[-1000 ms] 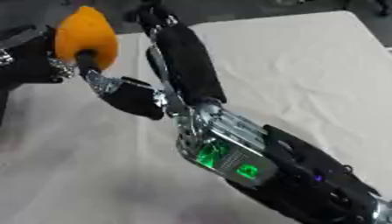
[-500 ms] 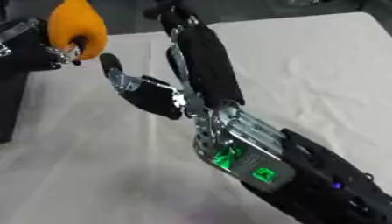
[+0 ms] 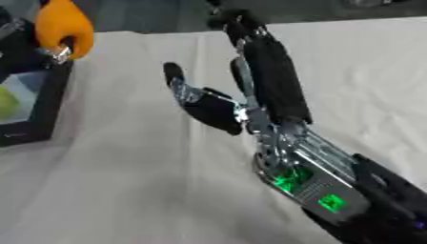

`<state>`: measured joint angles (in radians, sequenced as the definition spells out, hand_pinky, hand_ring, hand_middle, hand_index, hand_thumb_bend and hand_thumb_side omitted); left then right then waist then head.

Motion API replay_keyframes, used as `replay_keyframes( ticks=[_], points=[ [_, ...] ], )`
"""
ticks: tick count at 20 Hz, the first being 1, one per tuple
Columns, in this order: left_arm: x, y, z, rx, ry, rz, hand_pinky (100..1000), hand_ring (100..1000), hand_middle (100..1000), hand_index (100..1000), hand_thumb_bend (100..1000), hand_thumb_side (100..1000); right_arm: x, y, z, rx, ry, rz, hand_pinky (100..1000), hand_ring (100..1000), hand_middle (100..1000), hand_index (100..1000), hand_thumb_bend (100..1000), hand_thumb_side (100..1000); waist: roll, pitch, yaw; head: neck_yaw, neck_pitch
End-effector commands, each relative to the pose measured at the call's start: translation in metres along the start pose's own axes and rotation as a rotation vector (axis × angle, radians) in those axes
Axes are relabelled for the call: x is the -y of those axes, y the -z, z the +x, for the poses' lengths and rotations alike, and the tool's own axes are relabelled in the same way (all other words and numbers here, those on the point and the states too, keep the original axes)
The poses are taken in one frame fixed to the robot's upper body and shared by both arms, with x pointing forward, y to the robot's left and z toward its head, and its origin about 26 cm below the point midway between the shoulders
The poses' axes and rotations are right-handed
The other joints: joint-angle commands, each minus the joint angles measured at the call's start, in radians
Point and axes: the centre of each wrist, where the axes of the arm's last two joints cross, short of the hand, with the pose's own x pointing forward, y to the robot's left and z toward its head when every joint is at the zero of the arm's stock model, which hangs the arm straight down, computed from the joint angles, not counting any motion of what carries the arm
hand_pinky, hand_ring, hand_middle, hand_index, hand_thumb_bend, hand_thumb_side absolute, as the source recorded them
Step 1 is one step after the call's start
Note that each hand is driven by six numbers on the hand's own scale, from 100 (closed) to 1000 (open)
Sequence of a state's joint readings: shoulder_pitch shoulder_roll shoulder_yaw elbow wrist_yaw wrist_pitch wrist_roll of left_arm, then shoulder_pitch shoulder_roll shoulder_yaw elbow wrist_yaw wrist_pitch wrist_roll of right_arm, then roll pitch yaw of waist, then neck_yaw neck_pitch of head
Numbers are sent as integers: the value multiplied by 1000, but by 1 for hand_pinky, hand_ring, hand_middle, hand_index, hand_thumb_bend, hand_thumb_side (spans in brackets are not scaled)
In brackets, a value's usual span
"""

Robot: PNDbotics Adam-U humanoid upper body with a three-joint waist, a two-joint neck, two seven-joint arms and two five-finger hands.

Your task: Pick up the objects with one hand, pass them to the other hand, and then place them into the box on the other side of the table.

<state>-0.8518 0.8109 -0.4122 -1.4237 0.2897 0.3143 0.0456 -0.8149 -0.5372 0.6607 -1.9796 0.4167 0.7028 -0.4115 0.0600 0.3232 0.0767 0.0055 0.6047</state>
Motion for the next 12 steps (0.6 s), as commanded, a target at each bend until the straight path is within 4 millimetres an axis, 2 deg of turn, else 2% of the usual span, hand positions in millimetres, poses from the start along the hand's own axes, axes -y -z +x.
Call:
replay_keyframes(
  ticks=[1, 6, 10, 12],
  points=[
    [-38, -16, 0, -10, 39, 115, 1000, 496, 181, 103, 100, 252, 9, 1, -1, -175, -96, -243, 802, 794, 834, 801, 394, 554, -17, -37, 3, 29, -2],
    [-56, -33, -19, -90, 53, 214, 1000, 505, 186, 107, 100, 251, 7, -1, -4, -197, -84, -259, 801, 789, 830, 796, 393, 539, -30, -39, 6, 68, -7],
    [-61, -35, -28, -137, 84, 267, 1000, 513, 195, 119, 100, 249, 5, -4, -5, -210, -73, -267, 801, 788, 829, 795, 396, 534, -40, -38, 2, 94, -15],
    [-63, -34, -31, -162, 98, 284, 1000, 529, 229, 156, 100, 247, 4, -5, -6, -216, -70, -271, 801, 787, 828, 794, 396, 533, -43, -37, -1, 103, -19]
  ],
)
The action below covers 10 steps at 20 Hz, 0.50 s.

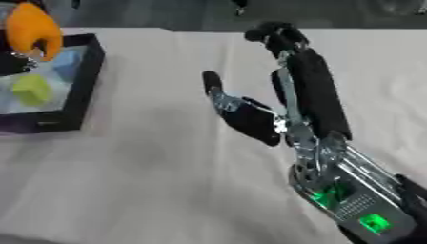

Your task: Pick up the objects with one hand, pass them to the other hand, and then place them into the box on the other side of the table.

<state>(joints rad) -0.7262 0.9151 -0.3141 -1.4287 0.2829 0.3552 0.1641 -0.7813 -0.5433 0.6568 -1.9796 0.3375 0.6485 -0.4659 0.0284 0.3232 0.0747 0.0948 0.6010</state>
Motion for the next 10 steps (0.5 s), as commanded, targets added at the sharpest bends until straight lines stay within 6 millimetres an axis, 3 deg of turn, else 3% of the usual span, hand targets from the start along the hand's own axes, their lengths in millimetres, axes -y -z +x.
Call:
replay_keyframes(
  ticks=[1, 2, 5, 7, 8, 9, 10],
  points=[
    [-24, 0, 3, -16, 60, 78, 1000, 548, 273, 189, 100, 245, 7, 0, 2, -204, -139, -293, 800, 786, 827, 793, 396, 533, -12, -37, -1, 18, -18],
    [-23, 0, 2, -22, 80, 82, 1000, 587, 370, 292, 100, 244, 7, 0, 2, -207, -137, -296, 799, 785, 826, 792, 396, 531, -13, -36, -2, 20, -20],
    [-25, 2, -1, -45, 144, 125, 1000, 585, 380, 307, 100, 246, 6, -1, 2, -211, -132, -303, 797, 783, 825, 791, 396, 528, -13, -34, -5, 25, -21],
    [-27, 4, -5, -79, 158, 160, 1000, 630, 479, 405, 100, 244, 5, -1, 1, -212, -131, -306, 797, 783, 825, 791, 399, 523, -12, -34, -6, 27, -22],
    [-26, 4, -7, -97, 161, 156, 1000, 719, 599, 709, 100, 246, 5, -2, 1, -213, -131, -308, 797, 783, 825, 791, 401, 517, -12, -34, -7, 27, -22],
    [-24, 4, -10, -114, 167, 130, 1000, 775, 679, 866, 100, 249, 5, -2, 1, -214, -132, -310, 797, 782, 824, 790, 404, 510, -11, -34, -8, 27, -23],
    [-24, 4, -11, -127, 177, 102, 1000, 840, 764, 938, 100, 249, 5, -2, 1, -215, -132, -312, 797, 782, 824, 790, 404, 508, -11, -34, -9, 27, -24]
  ],
)
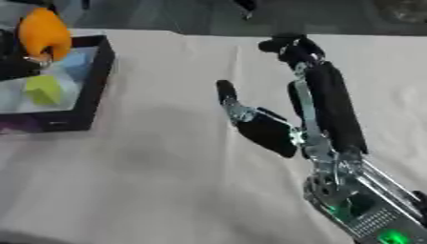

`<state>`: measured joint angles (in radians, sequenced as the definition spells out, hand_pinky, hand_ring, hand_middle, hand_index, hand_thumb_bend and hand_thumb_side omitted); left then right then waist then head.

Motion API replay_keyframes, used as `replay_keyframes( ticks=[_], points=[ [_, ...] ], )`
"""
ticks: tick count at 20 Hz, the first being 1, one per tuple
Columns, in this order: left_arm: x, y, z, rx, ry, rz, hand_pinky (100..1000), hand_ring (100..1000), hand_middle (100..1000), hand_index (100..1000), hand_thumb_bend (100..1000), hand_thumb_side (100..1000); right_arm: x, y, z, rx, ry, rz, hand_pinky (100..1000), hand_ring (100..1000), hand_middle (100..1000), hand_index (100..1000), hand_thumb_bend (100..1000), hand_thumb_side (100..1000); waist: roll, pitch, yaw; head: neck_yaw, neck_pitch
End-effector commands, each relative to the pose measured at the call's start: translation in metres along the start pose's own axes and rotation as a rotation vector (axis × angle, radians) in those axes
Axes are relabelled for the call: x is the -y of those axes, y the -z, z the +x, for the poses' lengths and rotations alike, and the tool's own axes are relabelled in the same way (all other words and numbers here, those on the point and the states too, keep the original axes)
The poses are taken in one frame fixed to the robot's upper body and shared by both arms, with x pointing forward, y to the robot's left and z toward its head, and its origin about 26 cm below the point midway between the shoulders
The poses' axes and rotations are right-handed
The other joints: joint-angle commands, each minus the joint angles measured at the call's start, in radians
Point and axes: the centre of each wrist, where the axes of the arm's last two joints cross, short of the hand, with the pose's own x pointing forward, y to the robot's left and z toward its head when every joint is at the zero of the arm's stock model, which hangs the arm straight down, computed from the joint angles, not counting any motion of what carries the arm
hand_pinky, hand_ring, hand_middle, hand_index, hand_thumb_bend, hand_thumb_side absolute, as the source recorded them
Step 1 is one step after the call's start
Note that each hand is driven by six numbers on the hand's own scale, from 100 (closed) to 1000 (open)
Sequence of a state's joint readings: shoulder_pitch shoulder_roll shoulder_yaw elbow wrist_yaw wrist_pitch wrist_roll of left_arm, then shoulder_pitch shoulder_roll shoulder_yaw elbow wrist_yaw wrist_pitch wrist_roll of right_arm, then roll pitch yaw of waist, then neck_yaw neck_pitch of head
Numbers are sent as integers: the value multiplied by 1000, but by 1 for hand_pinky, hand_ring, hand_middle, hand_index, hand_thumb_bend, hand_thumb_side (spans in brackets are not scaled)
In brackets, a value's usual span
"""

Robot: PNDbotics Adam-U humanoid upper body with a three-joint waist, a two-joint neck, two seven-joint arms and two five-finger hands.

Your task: Pick up the objects with one hand, pass them to the other hand, and then place them into the box on the other side of the table.

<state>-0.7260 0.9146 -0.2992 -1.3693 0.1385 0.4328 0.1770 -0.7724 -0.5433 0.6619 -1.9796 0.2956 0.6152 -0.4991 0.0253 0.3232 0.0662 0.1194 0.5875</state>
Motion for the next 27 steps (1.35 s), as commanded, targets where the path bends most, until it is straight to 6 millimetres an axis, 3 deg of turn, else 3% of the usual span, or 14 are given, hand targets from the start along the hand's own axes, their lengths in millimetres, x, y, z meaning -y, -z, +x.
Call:
replay_keyframes(
  ticks=[1, 2, 3, 4, 5, 12, 13, 15, 16, 17, 21, 23, 25, 27],
  points=[
    [-16, 1, 0, -26, 57, -11, 1000, 881, 805, 961, 100, 249, 7, 1, 2, -217, -177, -318, 797, 782, 824, 790, 405, 507, -7, -34, -2, 2, -11],
    [-16, 1, -1, -39, 82, -24, 1000, 932, 849, 974, 100, 377, 7, 0, 2, -217, -177, -318, 797, 782, 824, 790, 404, 508, -7, -35, -3, 1, -11],
    [-17, 1, -2, -55, 113, -27, 1000, 971, 879, 984, 100, 715, 7, 0, 2, -217, -177, -317, 798, 783, 824, 790, 405, 507, -7, -35, -4, 1, -11],
    [-18, 2, -2, -68, 140, -25, 1000, 976, 883, 987, 100, 785, 7, 0, 2, -217, -177, -317, 798, 783, 824, 790, 405, 507, -7, -36, -4, 1, -11],
    [-19, 2, -3, -79, 165, -22, 1000, 990, 895, 996, 100, 1000, 7, 0, 2, -217, -178, -318, 798, 783, 824, 790, 405, 506, -6, -37, -5, 1, -11],
    [-24, 5, -8, -175, 273, 39, 1000, 981, 898, 984, 100, 1000, 9, 1, 1, -215, -185, -332, 798, 781, 823, 788, 402, 500, -3, -44, -7, -7, -6],
    [-25, 5, -9, -181, 275, 40, 1000, 984, 902, 984, 100, 949, 9, 1, 1, -215, -187, -332, 798, 782, 823, 788, 402, 501, -3, -45, -7, -7, -4],
    [-25, 4, -9, -185, 272, 31, 1000, 981, 908, 977, 100, 692, 9, 1, 0, -218, -189, -333, 797, 781, 822, 787, 400, 499, -3, -48, -8, -7, -2],
    [-25, 4, -8, -176, 267, 29, 1000, 965, 891, 925, 100, 498, 9, 1, -1, -220, -190, -334, 795, 778, 816, 782, 402, 493, -4, -50, -8, -6, 0],
    [-26, 4, -7, -161, 264, 38, 1000, 959, 884, 910, 100, 416, 9, 1, -2, -223, -192, -336, 795, 777, 816, 780, 400, 489, -5, -52, -8, -5, 2],
    [-27, 2, -7, -112, 220, 44, 1000, 943, 867, 931, 100, 333, 11, 0, -5, -235, -198, -341, 798, 778, 821, 783, 376, 493, -14, -66, -13, -3, 8],
    [-26, 0, -2, -39, 140, 16, 1000, 913, 832, 931, 100, 433, 13, 1, -7, -241, -202, -350, 801, 779, 819, 784, 339, 506, -18, -74, -14, -6, 12],
    [-31, -9, 11, 91, 5, 46, 1000, 873, 788, 906, 100, 509, 17, 1, -11, -252, -216, -371, 810, 788, 821, 790, 179, 556, -23, -84, -16, -24, 22],
    [-29, -30, 26, 236, -145, 69, 1000, 877, 802, 906, 100, 577, 25, 2, -21, -279, -243, -410, 819, 797, 825, 797, 100, 618, -29, -96, -20, -75, 40]
  ],
)
